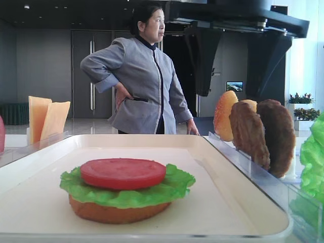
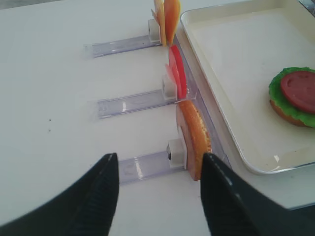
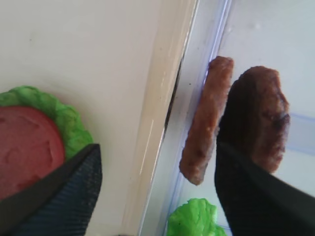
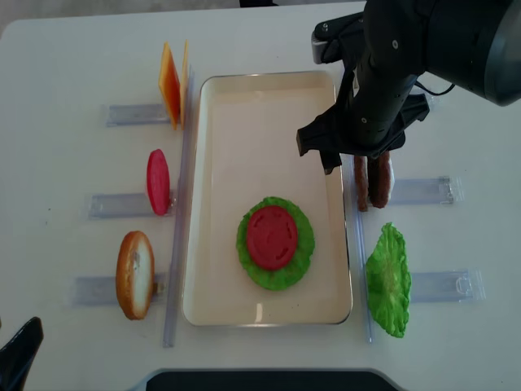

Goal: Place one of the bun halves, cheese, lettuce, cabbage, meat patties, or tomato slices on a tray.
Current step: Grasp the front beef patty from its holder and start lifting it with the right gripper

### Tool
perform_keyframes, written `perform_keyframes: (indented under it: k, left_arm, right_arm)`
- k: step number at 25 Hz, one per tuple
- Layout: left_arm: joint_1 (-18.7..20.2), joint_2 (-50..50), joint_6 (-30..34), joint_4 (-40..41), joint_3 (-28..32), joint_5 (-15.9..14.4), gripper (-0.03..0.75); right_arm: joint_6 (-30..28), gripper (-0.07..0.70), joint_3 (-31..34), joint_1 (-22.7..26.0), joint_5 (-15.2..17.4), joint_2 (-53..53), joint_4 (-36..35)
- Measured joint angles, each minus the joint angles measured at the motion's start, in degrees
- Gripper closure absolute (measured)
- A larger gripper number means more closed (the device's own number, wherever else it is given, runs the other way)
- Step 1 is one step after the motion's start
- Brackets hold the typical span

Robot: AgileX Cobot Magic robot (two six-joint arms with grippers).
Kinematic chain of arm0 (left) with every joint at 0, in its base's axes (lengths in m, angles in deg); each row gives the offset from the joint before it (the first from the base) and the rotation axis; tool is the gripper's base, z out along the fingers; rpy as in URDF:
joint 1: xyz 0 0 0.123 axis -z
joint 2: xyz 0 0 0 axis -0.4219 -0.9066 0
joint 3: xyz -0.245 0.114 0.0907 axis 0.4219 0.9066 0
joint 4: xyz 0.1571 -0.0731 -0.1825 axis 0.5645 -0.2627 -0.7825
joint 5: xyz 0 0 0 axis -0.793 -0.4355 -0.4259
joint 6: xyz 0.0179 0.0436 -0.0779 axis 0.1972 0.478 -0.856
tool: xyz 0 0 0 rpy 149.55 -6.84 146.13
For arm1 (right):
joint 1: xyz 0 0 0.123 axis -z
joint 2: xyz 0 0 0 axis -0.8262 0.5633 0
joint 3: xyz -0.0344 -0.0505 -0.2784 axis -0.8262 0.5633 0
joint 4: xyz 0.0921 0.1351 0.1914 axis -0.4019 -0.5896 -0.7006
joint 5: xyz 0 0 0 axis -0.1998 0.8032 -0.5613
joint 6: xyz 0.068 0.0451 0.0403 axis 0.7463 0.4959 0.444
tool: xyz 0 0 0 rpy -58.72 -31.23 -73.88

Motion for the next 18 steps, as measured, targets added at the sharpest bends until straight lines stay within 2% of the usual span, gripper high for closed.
perform_keyframes:
  k: [6, 18]
  left_arm:
    - [0.0, 0.0, 0.0, 0.0, 0.0, 0.0, 0.307]
    - [0.0, 0.0, 0.0, 0.0, 0.0, 0.0, 0.307]
  right_arm:
    - [-0.2, 0.166, 0.0, 0.0, -0.05, 1.8, 0.0]
    - [-0.09, 0.178, 0.0, 0.0, -0.67, 2.53, 4.74]
